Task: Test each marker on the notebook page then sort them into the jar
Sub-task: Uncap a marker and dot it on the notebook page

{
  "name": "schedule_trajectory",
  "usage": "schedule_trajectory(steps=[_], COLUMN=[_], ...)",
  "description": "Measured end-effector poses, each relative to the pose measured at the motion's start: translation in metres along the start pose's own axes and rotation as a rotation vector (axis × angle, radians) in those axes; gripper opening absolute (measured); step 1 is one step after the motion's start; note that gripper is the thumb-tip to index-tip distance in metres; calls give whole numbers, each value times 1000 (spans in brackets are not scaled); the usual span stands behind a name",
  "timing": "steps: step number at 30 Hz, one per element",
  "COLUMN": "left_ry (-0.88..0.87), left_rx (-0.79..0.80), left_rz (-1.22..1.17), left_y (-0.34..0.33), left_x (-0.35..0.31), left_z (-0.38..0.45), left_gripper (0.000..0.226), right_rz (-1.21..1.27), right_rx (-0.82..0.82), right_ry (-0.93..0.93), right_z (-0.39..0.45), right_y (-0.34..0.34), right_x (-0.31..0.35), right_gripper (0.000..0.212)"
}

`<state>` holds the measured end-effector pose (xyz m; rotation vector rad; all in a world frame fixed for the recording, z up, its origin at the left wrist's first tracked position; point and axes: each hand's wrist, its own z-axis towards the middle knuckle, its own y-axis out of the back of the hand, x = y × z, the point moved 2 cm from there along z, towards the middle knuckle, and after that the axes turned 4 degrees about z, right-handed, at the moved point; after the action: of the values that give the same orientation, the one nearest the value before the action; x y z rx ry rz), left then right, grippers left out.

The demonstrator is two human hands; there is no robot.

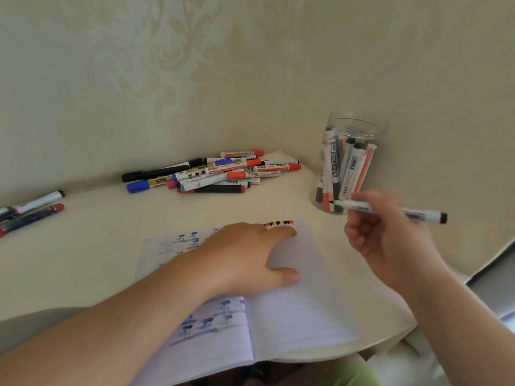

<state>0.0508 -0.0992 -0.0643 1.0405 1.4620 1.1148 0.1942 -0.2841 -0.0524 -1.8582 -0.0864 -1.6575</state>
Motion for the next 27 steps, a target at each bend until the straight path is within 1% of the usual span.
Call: schedule_trajectory(steps=[2,3,5,7,9,11,16,20,24,27], left_ry=[39,39,11,-9,-12,-11,20,35,42,41], left_rx=[29,39,80,133,177,169,73,18,7,9], left_rz=[54,67,63,32,5,-2,80,88,96,96], left_y=[2,3,7,12,16,18,6,2,4,4], left_x=[-5,-6,-5,1,6,8,6,6,2,3], left_z=[10,14,16,14,9,7,9,7,6,7], left_gripper=[80,80,80,80,80,84,91,92,91,90], right_rz=[-174,-227,-309,-438,-606,-697,-599,-663,-660,-676], right_rx=[45,90,181,230,241,221,143,148,57,35], right_ry=[37,48,45,57,116,159,140,99,54,47], right_z=[17,25,39,49,53,51,45,39,43,45], right_y=[-5,-10,-19,-27,-31,-33,-29,-32,-32,-34], right_x=[-4,-6,-6,-10,-17,-24,-24,-23,-25,-28], right_gripper=[40,43,41,35,29,28,28,33,38,40])
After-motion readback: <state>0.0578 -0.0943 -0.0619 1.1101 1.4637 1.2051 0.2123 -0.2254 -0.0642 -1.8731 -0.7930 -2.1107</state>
